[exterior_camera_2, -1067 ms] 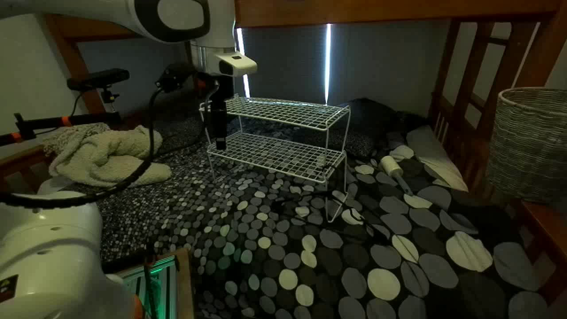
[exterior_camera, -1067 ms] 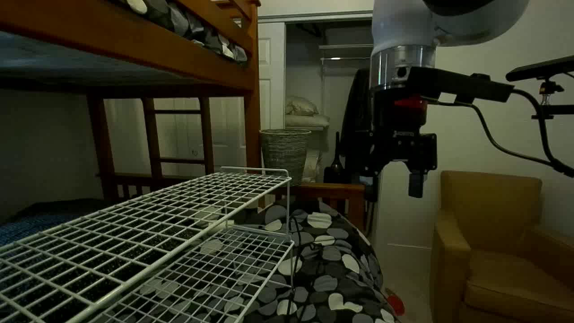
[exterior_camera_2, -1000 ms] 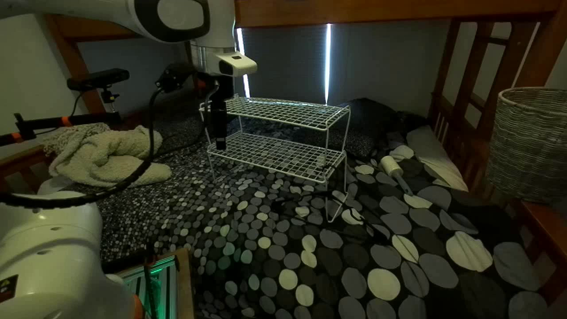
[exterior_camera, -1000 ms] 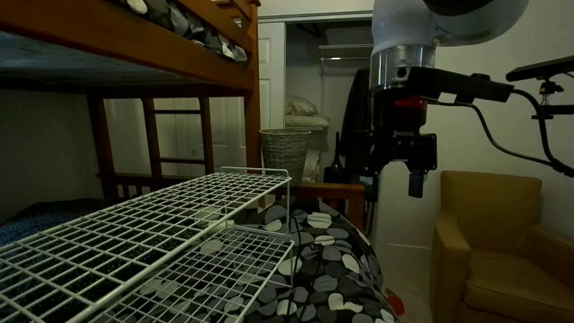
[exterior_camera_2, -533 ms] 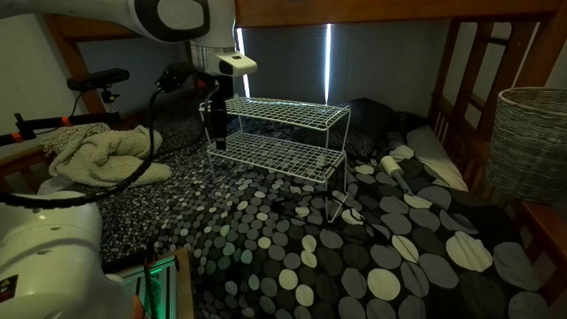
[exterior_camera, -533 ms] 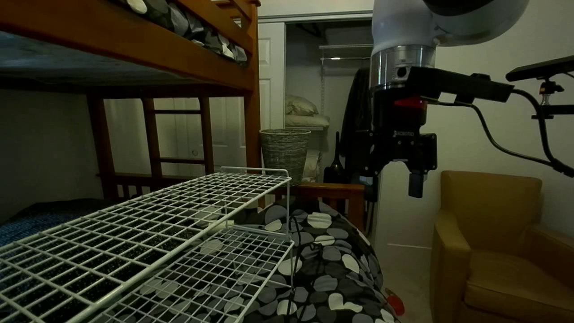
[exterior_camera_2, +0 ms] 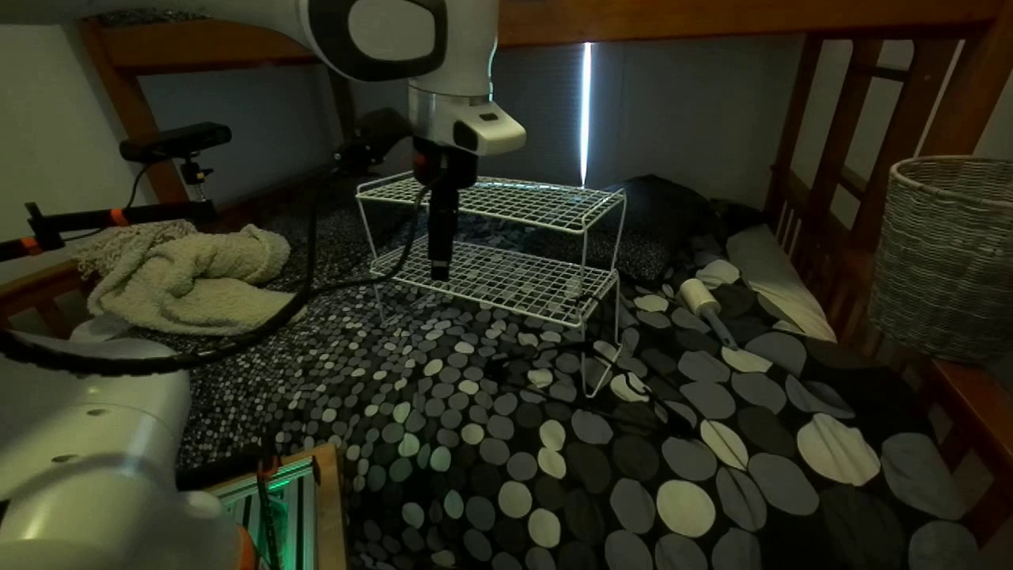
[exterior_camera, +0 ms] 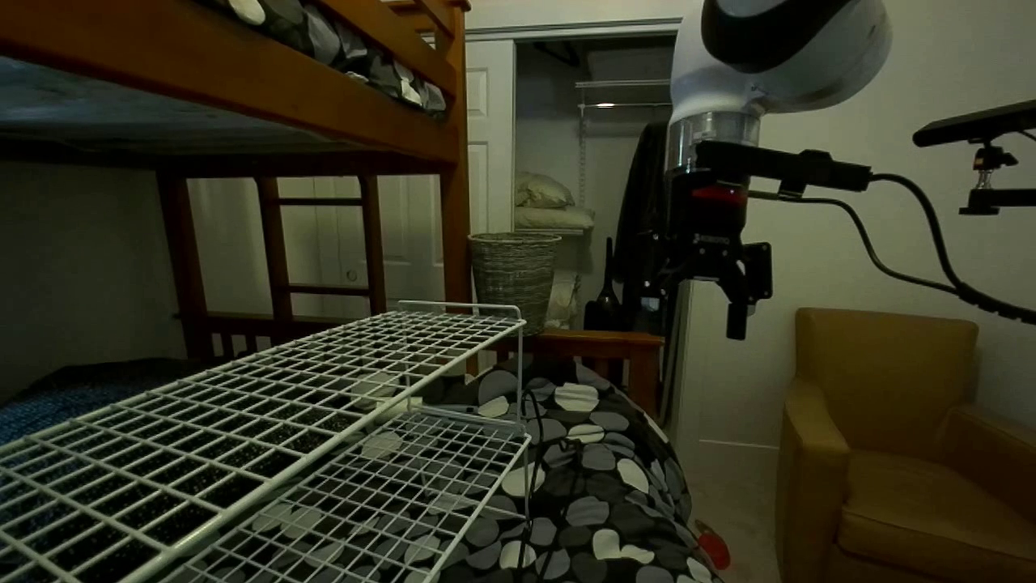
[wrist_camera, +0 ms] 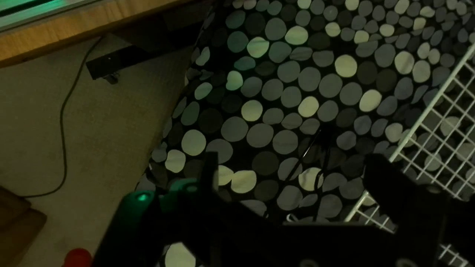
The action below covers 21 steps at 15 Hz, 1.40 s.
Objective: Remove the black coat hanger from the bottom rack and hang it on the top rack
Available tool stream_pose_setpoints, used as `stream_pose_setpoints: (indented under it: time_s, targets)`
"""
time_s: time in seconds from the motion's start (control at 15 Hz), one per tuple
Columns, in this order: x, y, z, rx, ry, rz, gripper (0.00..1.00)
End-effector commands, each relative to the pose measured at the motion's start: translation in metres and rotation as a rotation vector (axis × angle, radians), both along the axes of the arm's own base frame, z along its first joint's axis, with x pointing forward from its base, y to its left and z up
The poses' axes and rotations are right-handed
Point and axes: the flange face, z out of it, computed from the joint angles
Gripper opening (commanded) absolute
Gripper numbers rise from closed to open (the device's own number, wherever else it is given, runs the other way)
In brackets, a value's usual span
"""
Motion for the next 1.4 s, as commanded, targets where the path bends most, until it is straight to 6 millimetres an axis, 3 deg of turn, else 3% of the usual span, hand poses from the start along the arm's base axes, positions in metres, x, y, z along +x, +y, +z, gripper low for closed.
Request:
stream_pose_setpoints:
  time_s: [0.0,0.07,0.13,0.27,0.4,1.33]
  targets:
    - [0.047,-0.037,-0.012,0.015,0.015,-0.069,1.00]
    - [0.060,-0.049,-0.019,0.014,0.011,-0.093,1.00]
    - [0.036,-0.034,-0.008,0.021,0.000,-0.076,1.00]
    - [0.053,-0.048,-0.018,0.026,0.011,-0.098,1.00]
    - [0.060,-0.049,-0.022,0.026,0.020,-0.100,1.00]
    - [0.061,-0.048,-0.020,0.026,0.017,-0.098,1.00]
